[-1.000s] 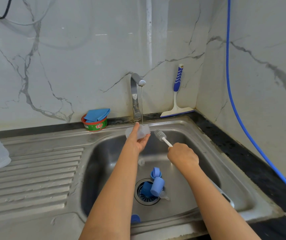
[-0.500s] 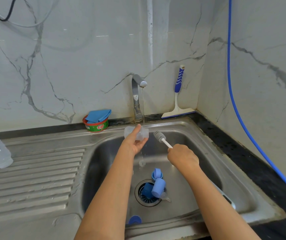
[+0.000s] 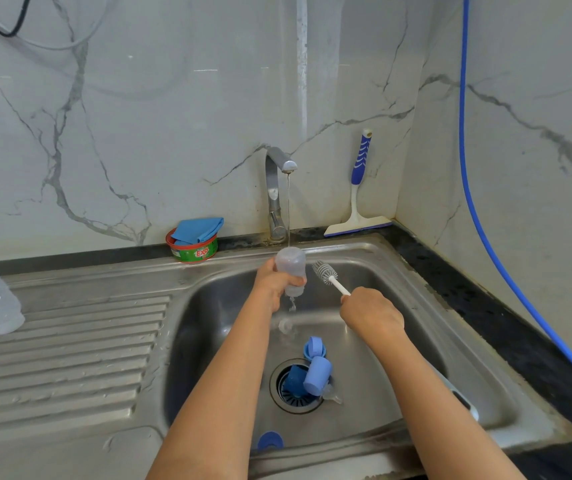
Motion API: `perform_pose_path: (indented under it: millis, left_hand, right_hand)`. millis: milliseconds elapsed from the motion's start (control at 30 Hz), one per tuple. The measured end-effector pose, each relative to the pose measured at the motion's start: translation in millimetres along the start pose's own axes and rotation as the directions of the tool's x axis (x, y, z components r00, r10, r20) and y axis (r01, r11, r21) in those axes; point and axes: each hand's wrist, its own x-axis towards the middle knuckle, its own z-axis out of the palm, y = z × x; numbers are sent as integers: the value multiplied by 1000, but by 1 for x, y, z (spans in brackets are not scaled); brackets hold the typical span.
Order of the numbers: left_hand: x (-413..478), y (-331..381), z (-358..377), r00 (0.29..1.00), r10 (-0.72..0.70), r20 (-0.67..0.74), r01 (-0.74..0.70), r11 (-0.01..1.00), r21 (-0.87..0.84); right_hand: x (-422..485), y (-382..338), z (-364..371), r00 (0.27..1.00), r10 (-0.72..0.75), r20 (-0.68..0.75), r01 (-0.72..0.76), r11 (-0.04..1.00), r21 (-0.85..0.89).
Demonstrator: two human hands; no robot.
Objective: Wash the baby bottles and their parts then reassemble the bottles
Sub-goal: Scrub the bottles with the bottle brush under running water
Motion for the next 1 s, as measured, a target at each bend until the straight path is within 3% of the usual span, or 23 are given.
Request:
perform_pose_path:
  millis: [133,267,400,500,700,1000]
  left_hand:
    - [0,-2,0,1000,-20,10,21,998,-53]
    - [-5,7,3,986,-163,28,164,943,-290]
    - [-6,16,1,957,-284,64,264,756,-599]
    - [-4,17,3,935,-321,151,326,610,-722]
    - [-4,9,-6,893,-390,224,389,423,-818]
    - [-7,6,-10,885,-405,232,406,424,-809]
  right_hand:
    - [0,0,0,1000,2,5,-2,1000,-2]
    - [1,0,1,1000,-4,6,4,1000,0]
    - [1,0,0,1000,0,2,0,1000,3]
    - [0,1,-1,1000,4,-2,-3,1000,7]
    - [0,-1,-2,1000,-4,-16,4,1000,17]
    - [-4,-2,-5,999,-20,-37,21,999,25]
